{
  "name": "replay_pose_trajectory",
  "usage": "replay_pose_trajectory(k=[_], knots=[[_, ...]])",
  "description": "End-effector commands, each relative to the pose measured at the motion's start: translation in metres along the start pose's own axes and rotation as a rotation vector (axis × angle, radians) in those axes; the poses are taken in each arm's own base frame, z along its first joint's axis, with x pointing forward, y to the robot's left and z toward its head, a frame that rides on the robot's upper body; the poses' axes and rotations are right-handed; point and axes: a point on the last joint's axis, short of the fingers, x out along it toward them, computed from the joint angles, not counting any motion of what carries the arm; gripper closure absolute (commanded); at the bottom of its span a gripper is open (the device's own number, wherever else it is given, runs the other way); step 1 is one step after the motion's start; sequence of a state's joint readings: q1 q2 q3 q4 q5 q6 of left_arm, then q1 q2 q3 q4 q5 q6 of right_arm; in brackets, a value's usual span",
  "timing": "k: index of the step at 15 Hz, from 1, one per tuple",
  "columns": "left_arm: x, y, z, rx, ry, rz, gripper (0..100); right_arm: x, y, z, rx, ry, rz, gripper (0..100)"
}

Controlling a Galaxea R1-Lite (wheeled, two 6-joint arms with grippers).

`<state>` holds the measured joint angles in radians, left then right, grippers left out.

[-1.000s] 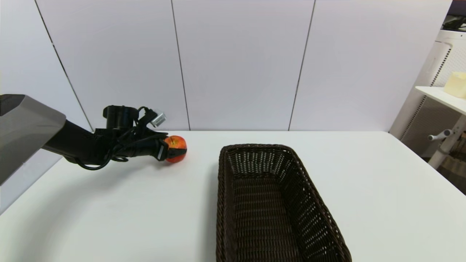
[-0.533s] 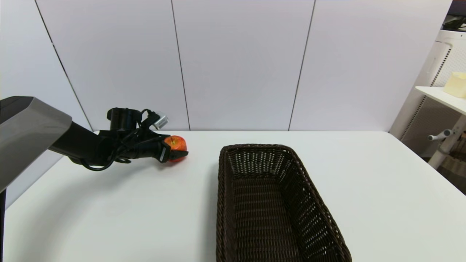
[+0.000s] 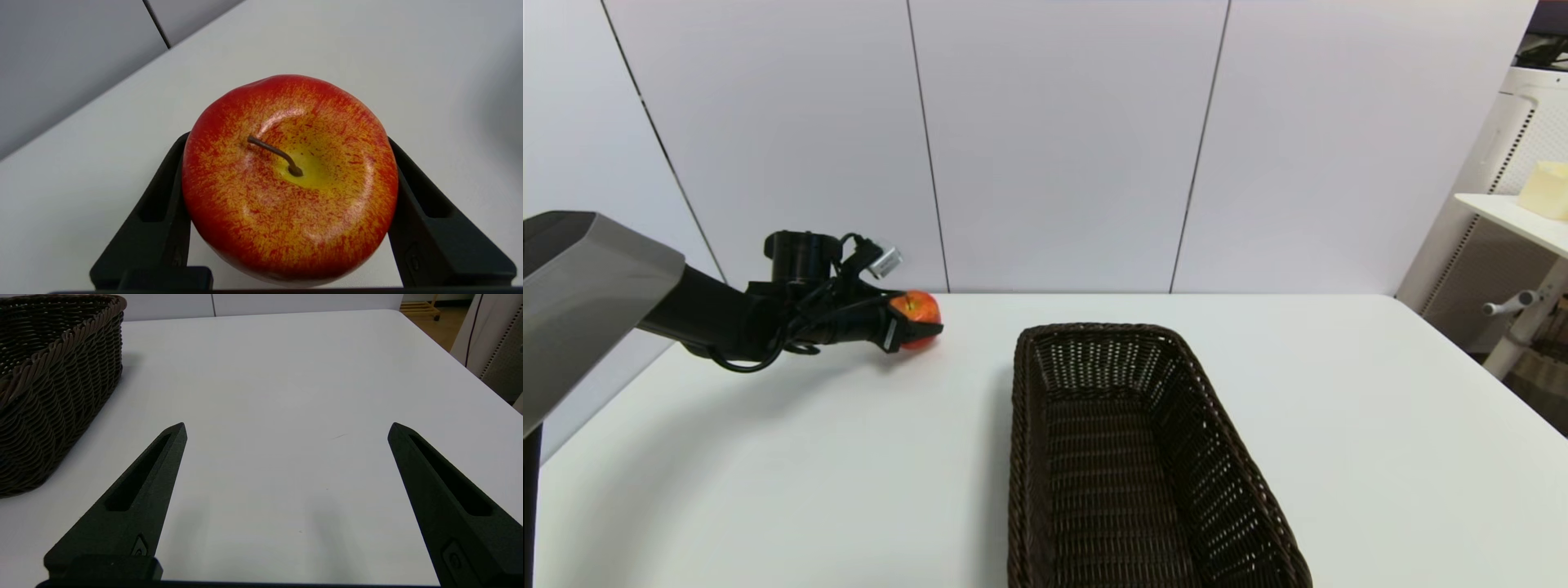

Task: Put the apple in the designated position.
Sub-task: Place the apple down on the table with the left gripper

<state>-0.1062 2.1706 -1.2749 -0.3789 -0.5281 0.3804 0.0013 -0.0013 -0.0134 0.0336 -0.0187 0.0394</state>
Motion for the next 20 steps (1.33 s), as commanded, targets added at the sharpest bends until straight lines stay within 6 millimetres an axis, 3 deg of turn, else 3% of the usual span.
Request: replay_pose_trajectory(k=[1,3,5,7,9,14,20], knots=[[-0.014,-0.001,0.067,0.084,-0.132,0.012,100,0.0,0.0,0.0,0.0,0.001,0.001,0],[-0.012,-0.022,0.114,0.102,-0.178,-0.047,100,0.0,0.0,0.0,0.0,0.001,0.001,0],[-0.008,-0.056,0.15,0.116,-0.223,-0.128,100,0.0,0.0,0.0,0.0,0.001,-0.001,0],[-0.001,-0.098,0.175,0.129,-0.274,-0.22,100,0.0,0.0,0.0,0.0,0.001,0.001,0],[0.006,-0.152,0.196,0.137,-0.321,-0.34,100,0.0,0.0,0.0,0.0,0.003,0.0,0],[0.019,-0.241,0.211,0.162,-0.355,-0.535,100,0.0,0.0,0.0,0.0,0.001,-0.001,0],[0.045,-0.31,0.188,0.189,-0.282,-0.677,100,0.0,0.0,0.0,0.0,0.001,0.001,0]])
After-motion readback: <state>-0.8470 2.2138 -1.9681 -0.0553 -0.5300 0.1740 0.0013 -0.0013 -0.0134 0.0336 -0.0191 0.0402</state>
